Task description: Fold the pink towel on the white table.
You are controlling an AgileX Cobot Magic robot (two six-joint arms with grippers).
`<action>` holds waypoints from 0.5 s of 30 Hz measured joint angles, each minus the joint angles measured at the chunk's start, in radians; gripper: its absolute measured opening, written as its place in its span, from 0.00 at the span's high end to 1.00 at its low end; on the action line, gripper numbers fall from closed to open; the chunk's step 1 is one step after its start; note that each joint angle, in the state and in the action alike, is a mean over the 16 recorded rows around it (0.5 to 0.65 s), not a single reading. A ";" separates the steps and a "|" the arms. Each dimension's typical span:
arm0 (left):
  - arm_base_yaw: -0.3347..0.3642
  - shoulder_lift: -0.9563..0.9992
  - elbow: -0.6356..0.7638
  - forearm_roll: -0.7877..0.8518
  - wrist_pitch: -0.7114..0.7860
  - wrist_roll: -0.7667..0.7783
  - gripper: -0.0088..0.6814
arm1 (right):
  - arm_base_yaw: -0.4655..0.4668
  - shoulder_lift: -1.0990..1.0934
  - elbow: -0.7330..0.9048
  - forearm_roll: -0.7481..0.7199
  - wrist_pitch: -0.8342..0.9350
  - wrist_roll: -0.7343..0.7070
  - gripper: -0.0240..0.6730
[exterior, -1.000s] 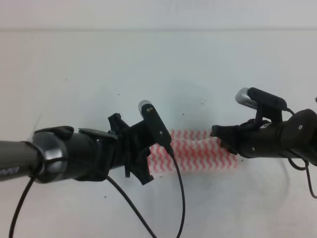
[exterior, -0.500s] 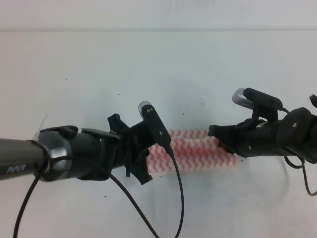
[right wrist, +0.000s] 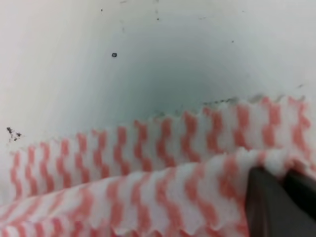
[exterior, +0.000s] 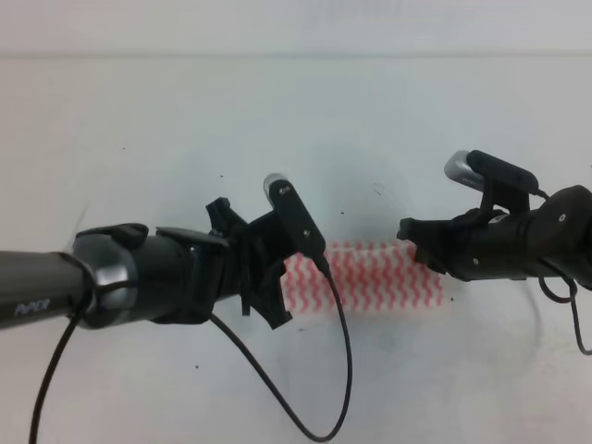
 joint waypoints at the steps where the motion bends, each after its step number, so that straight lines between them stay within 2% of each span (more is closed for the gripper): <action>1: 0.000 0.003 -0.004 0.005 0.000 0.000 0.99 | -0.002 0.001 -0.001 0.000 0.001 0.000 0.99; 15: 0.003 0.039 -0.025 0.015 -0.011 0.001 0.99 | -0.009 0.026 -0.010 0.000 0.005 -0.002 0.99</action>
